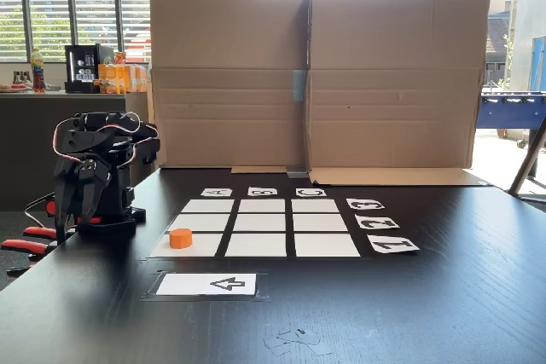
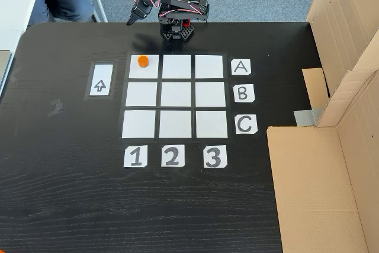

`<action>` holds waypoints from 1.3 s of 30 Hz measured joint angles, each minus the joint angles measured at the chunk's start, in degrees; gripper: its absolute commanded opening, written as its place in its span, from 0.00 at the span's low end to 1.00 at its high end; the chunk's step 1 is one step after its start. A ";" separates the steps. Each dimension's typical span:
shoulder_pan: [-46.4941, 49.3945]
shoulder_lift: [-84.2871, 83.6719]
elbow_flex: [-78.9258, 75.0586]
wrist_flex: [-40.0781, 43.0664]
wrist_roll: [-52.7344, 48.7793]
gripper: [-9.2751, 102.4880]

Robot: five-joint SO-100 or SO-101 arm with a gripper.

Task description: Pick up the round, orange token and place it in the grid on square A1.

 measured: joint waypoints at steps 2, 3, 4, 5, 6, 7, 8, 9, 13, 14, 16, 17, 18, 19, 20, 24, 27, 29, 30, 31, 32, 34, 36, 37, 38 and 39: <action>0.44 2.11 2.99 -1.14 -0.88 0.19; 0.62 2.55 3.69 -1.58 -1.05 0.19; 0.62 4.04 4.57 -2.02 -1.23 0.19; 0.79 5.01 5.19 -2.29 -1.41 0.18; 0.79 5.36 5.71 -2.46 -1.41 0.18; 0.79 6.33 6.59 -2.55 -1.76 0.18; 0.88 6.42 6.77 -2.55 -1.85 0.18; 0.88 7.56 7.12 -2.55 -1.85 0.17; 0.97 7.91 7.21 -2.64 -1.93 0.14; 0.97 8.26 7.21 -2.64 -1.93 0.13; 0.97 8.96 7.29 -2.64 -1.93 0.09; 0.97 9.32 7.29 -2.64 -1.93 0.08; 0.97 9.67 7.29 -2.55 -1.93 0.08; 0.97 9.93 7.38 -2.55 -1.93 0.08; 0.97 10.11 7.38 -2.55 -1.93 0.08; 0.97 10.11 7.38 -2.55 -1.93 0.08; 0.97 10.11 7.38 -2.55 -1.93 0.08; 0.97 10.11 7.38 -2.55 -1.93 0.08; 0.97 10.11 7.38 -2.55 -1.93 0.08; 0.97 10.11 7.38 -2.55 -1.93 0.08; 0.97 10.11 7.38 -2.55 -1.93 0.08; 0.97 10.11 7.38 -2.55 -1.93 0.08; 0.97 10.11 7.38 -2.55 -1.93 0.08; 0.97 10.11 7.38 -2.55 -1.93 0.08; 0.97 10.11 7.38 -2.55 -1.93 0.08; 0.97 10.11 7.38 -2.55 -1.93 0.08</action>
